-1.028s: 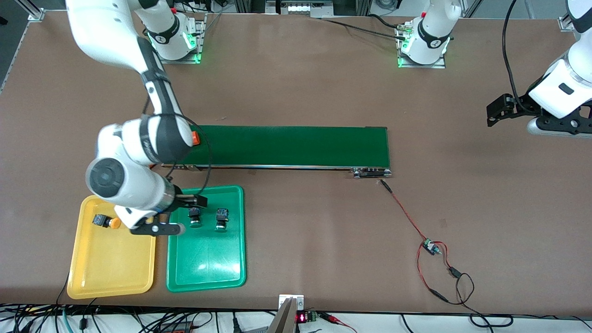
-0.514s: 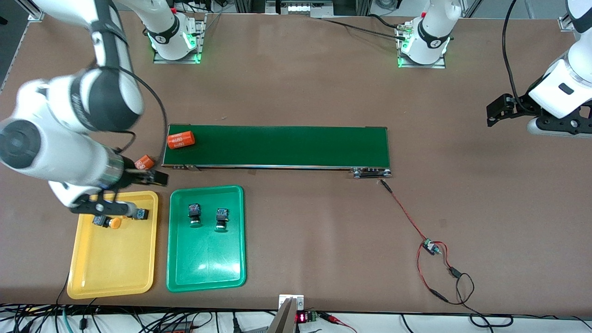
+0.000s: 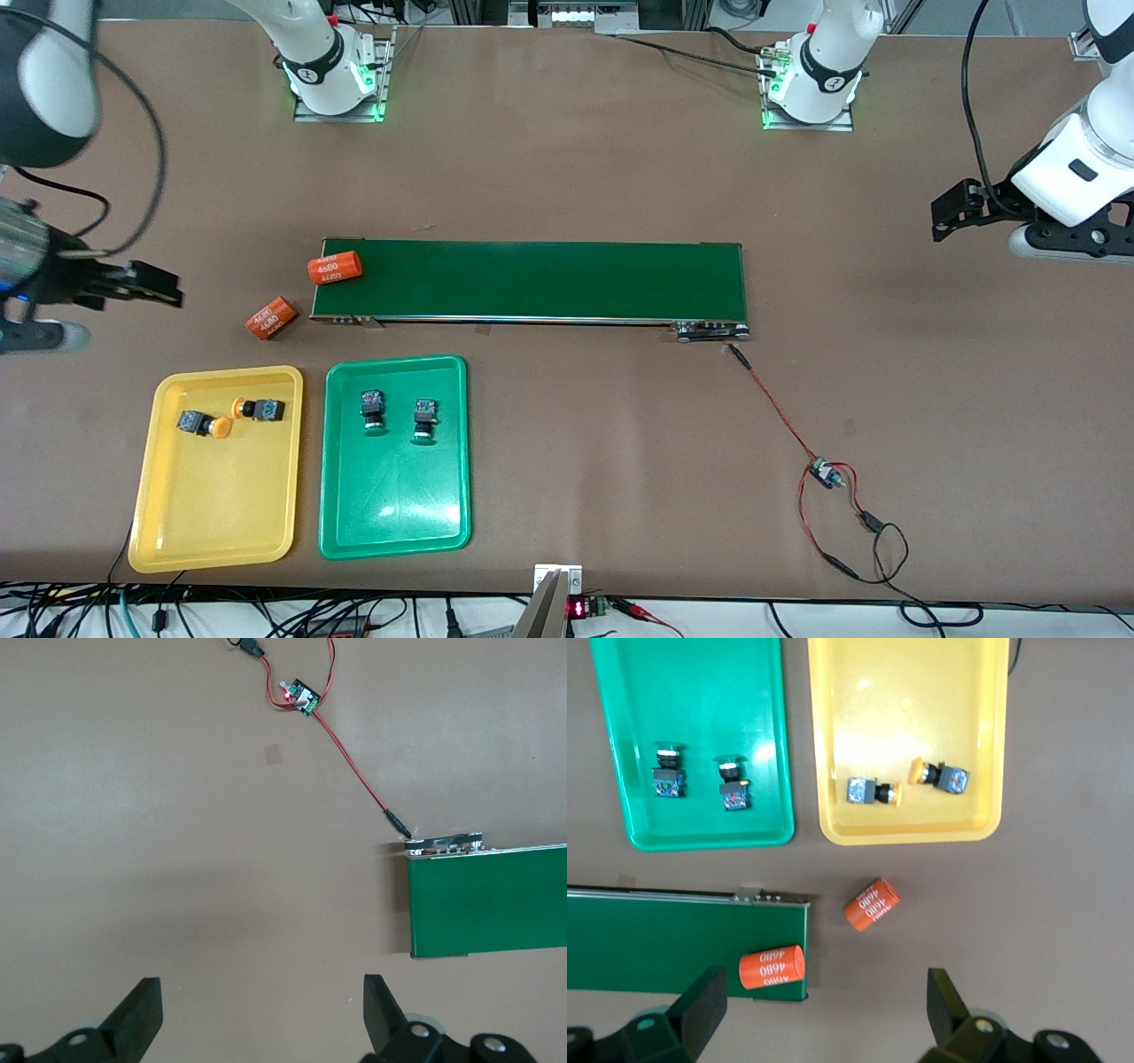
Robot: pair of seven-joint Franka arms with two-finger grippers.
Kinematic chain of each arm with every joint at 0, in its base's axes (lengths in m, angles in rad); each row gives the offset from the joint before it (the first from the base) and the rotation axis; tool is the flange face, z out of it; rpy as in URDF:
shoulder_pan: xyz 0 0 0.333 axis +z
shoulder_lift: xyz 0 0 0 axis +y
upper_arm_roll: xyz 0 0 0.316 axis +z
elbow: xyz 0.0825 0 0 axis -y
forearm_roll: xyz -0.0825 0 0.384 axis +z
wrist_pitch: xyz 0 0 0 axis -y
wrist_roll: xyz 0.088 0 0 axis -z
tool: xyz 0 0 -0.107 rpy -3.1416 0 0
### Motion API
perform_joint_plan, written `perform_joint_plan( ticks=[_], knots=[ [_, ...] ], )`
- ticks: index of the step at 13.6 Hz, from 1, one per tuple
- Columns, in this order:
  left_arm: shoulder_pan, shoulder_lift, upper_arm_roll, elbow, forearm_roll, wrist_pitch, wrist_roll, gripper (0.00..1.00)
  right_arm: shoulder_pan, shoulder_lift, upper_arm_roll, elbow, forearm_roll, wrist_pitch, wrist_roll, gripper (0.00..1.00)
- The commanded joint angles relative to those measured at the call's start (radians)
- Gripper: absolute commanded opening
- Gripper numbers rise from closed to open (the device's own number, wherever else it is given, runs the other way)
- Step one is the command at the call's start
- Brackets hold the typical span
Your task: Sort buttons by color to trays
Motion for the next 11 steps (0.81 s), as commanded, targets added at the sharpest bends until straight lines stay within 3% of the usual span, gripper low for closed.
perform_joint_plan(
  ticks=[1,4,11],
  knots=[
    [-0.002,-0.003,-0.003,0.008,0.023,-0.015,0.008,1.00,-0.088,-0.144,0.137,-0.149,-0.030,-0.001,0.005,1.00],
    [-0.002,-0.003,-0.003,0.008,0.023,-0.016,0.008,1.00,-0.084,-0.174,0.147,-0.169,-0.064,-0.061,0.054,1.00],
    [-0.002,-0.004,-0.003,0.008,0.023,-0.016,0.008,1.00,-0.088,-0.359,0.147,-0.381,-0.067,0.077,0.064,1.00]
  ],
)
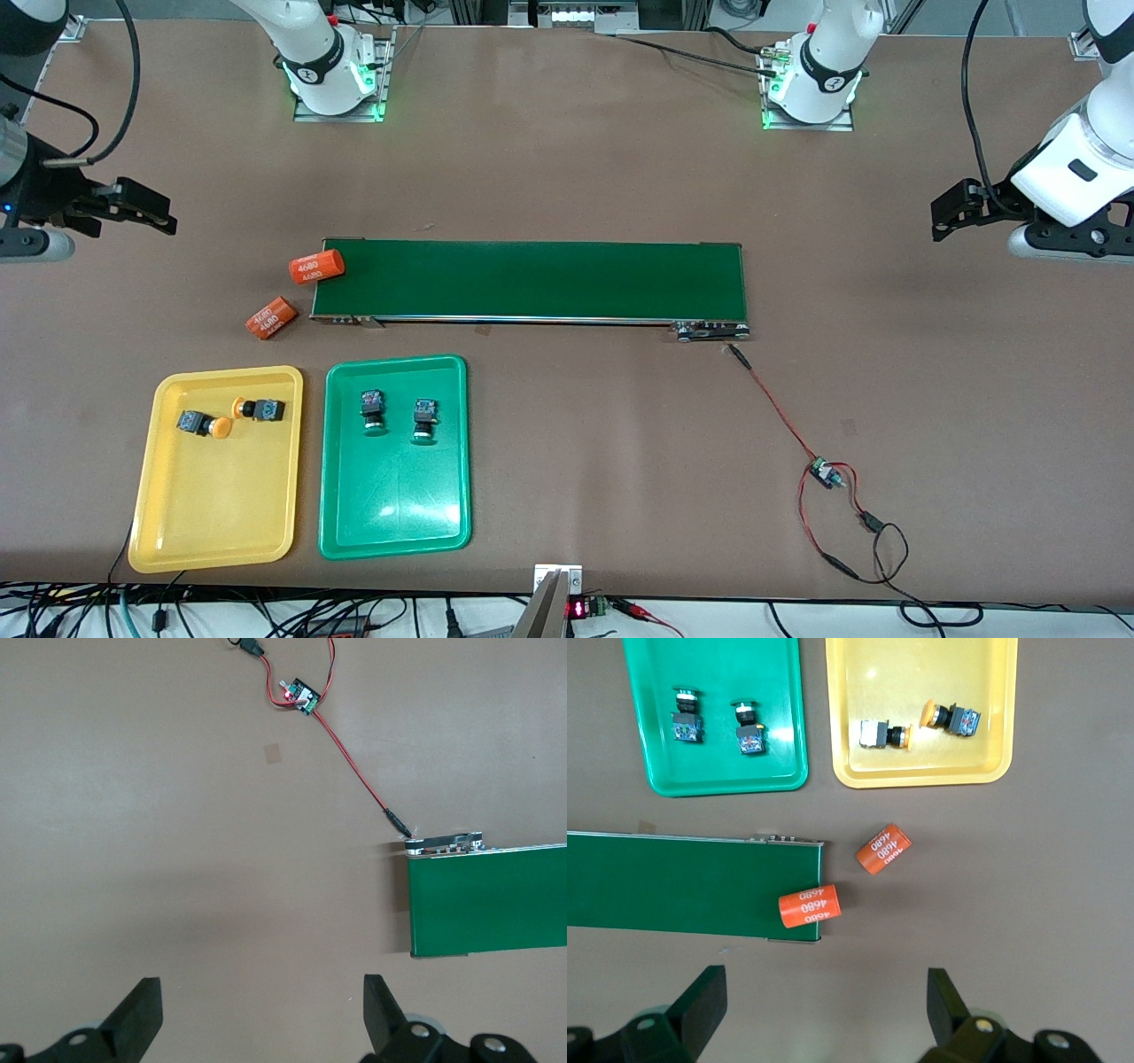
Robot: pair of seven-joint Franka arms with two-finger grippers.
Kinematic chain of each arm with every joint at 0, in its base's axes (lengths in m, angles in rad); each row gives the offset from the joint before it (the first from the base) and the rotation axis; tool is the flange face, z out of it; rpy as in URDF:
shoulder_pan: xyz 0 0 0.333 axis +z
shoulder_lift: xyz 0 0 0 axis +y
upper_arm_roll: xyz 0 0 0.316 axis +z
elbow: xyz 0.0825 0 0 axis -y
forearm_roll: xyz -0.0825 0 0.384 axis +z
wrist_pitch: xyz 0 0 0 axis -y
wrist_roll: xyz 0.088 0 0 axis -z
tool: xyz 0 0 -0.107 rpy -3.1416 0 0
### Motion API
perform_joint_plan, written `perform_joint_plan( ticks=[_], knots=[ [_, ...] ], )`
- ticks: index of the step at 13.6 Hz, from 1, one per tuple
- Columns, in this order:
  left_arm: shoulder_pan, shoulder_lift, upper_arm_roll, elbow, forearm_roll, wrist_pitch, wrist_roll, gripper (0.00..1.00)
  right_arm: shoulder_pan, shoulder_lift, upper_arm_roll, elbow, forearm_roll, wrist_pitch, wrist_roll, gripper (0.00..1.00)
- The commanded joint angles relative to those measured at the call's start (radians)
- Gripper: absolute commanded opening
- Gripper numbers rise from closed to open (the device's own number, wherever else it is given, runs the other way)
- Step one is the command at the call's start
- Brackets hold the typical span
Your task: Sort buttons by color to trays
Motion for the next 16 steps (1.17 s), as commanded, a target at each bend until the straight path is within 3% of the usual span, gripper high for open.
perform_joint_plan(
  ticks=[1,16],
  knots=[
    [-0.002,-0.004,-0.003,0.008,0.023,-0.015,0.008,1.00,-0.020,-0.097,0.012,-0.089,-0.013,0.037,0.010,1.00],
    [-0.002,-0.004,-0.003,0.008,0.023,-0.015,0.008,1.00,-0.013,-0.111,0.027,-0.085,-0.035,-0.014,0.022,1.00]
  ],
)
